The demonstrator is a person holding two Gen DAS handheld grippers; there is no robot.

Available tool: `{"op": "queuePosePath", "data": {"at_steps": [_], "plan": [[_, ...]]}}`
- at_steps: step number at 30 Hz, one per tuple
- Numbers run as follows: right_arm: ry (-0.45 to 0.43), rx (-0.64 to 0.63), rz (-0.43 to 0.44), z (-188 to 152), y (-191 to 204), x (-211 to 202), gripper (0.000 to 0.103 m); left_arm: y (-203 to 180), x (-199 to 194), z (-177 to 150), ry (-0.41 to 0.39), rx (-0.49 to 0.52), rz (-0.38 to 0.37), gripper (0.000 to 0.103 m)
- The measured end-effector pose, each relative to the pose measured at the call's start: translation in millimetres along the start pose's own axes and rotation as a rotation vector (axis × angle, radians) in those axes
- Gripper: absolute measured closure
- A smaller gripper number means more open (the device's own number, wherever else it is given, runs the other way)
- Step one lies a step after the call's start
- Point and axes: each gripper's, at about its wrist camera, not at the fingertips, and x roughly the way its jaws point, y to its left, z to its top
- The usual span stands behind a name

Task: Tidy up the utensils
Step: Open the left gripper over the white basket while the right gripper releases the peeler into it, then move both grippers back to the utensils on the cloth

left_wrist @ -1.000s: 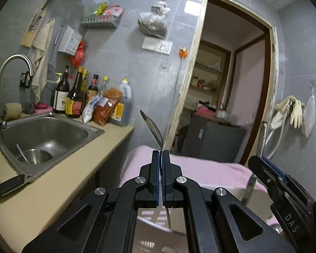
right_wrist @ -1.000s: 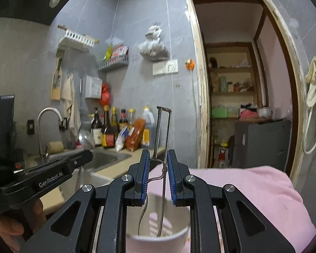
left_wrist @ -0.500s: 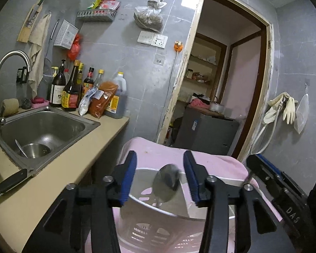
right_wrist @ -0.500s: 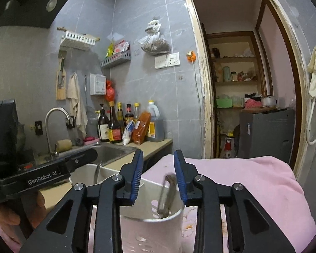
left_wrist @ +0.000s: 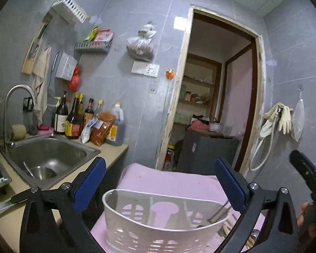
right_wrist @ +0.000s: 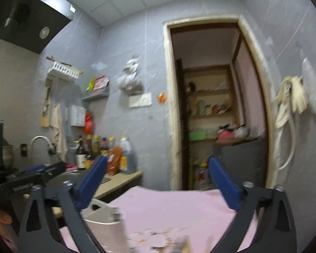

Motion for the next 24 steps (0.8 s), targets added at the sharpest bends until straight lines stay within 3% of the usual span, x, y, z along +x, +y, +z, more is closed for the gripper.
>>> {"op": "queuePosePath", "data": {"at_steps": [7, 15, 24], "plan": [[-0.052, -0.093, -0.118, 4, -31, -41, 0.000, -38, -7, -4, -0.004, 0.074, -0.064, 0.002], [0.001, -0.131, -0.175, -9, -62, -65, 0.000, -84, -6, -26, 0.051, 0.170, -0.162, 0.002], [0.176, -0.132, -0.155, -33, -92, -65, 0.000, -122, 9, -70, 0.280, 0.268, -0.255, 0.002]]}}
